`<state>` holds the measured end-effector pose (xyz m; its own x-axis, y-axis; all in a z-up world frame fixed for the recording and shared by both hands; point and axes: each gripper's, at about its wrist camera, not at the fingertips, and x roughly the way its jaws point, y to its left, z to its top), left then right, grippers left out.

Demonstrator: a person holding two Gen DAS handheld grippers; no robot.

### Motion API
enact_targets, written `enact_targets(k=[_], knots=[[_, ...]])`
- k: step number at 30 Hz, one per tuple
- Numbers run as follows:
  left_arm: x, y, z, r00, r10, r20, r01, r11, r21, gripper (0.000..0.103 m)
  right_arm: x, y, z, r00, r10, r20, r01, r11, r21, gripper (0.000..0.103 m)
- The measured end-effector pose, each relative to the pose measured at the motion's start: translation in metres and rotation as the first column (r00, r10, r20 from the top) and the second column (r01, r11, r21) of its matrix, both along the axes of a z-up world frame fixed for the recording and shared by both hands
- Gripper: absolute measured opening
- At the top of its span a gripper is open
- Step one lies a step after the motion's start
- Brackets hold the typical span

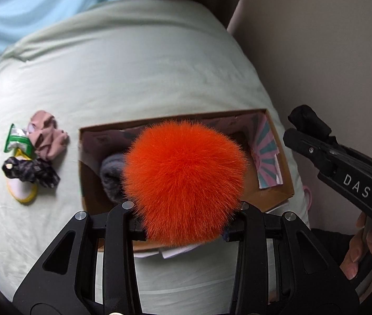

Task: Organize soft objects
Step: 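Carry pompom and black scrunchie into the box and open both tools, then lift both tools away from the box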

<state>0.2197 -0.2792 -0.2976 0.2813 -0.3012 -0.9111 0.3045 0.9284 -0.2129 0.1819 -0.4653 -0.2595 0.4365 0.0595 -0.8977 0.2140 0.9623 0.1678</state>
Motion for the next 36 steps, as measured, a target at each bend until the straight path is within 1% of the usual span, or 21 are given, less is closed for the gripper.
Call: enact_targets(k=[3,6,9,11,13,14,15,16,17,18,19,20,23,27,32,36], knots=[[0.016,-0.009,-0.027,0.998,-0.003,-0.061,0.005,0.999,0.040,0.033,0.012,-0.009,-0.022,0.999,-0.010,-0.046,0.011,1.000,0.022,0.031],[0.028,-0.015,-0.050,0.994,-0.002,-0.112,0.008,0.998,0.057,0.033,0.024,-0.017,-0.041,0.996,-0.020,-0.089,0.025,0.998,0.052,0.031],[0.036,-0.021,-0.070,0.987,-0.031,-0.159,0.043,0.996,0.074,0.033,0.036,-0.020,-0.056,0.991,-0.015,-0.131,0.022,0.998,0.050,0.031],[0.040,-0.023,-0.079,0.983,-0.041,-0.177,0.055,0.996,0.077,0.033,0.042,-0.022,-0.067,0.988,-0.011,-0.156,0.019,0.999,0.048,0.031],[0.042,-0.024,-0.082,0.981,-0.045,-0.187,0.061,0.995,0.082,0.033,0.047,-0.021,-0.071,0.985,-0.008,-0.171,0.017,0.999,0.052,0.031],[0.043,-0.025,-0.084,0.979,-0.053,-0.198,0.069,0.995,0.077,0.034,0.049,-0.022,-0.073,0.984,-0.010,-0.177,0.020,0.998,0.054,0.034],[0.044,-0.026,-0.085,0.975,-0.061,-0.214,0.077,0.995,0.068,0.040,0.051,-0.024,-0.075,0.984,-0.014,-0.179,0.025,0.998,0.059,0.049],[0.046,-0.027,-0.086,0.970,-0.070,-0.234,0.086,0.995,0.057,0.046,0.052,-0.027,-0.077,0.985,-0.018,-0.174,0.032,0.997,0.075,0.058],[0.047,-0.028,-0.086,0.968,-0.069,-0.239,0.087,0.994,0.066,0.066,0.053,-0.028,-0.078,0.986,-0.022,-0.167,0.038,0.995,0.089,0.079],[0.049,-0.028,-0.084,0.971,-0.065,-0.229,0.089,0.992,0.093,0.092,0.054,-0.030,-0.079,0.987,-0.028,-0.160,0.045,0.994,0.102,0.097],[0.048,-0.028,-0.082,0.976,-0.063,-0.209,0.089,0.989,0.119,0.101,0.054,-0.032,-0.079,0.989,-0.033,-0.145,0.049,0.993,0.108,0.101],[0.048,-0.027,-0.078,0.981,-0.064,-0.184,0.090,0.986,0.137,0.103,0.054,-0.033,-0.078,0.991,-0.035,-0.131,0.049,0.993,0.109,0.103],[0.046,-0.023,-0.076,0.981,-0.071,-0.183,0.100,0.983,0.155,0.103,0.054,-0.032,-0.077,0.992,-0.036,-0.118,0.048,0.994,0.100,0.103],[0.042,-0.012,-0.068,0.983,-0.055,-0.176,0.083,0.984,0.155,0.103,0.051,-0.034,-0.076,0.991,-0.045,-0.128,0.059,0.992,0.111,0.103],[0.036,-0.003,-0.056,0.987,-0.036,-0.154,0.058,0.988,0.142,0.103,0.044,-0.032,-0.067,0.993,-0.038,-0.114,0.051,0.993,0.110,0.103],[0.027,-0.004,-0.042,0.991,-0.035,-0.125,0.052,0.990,0.131,0.103,0.035,-0.032,-0.057,0.992,-0.039,-0.121,0.056,0.989,0.140,0.103]])
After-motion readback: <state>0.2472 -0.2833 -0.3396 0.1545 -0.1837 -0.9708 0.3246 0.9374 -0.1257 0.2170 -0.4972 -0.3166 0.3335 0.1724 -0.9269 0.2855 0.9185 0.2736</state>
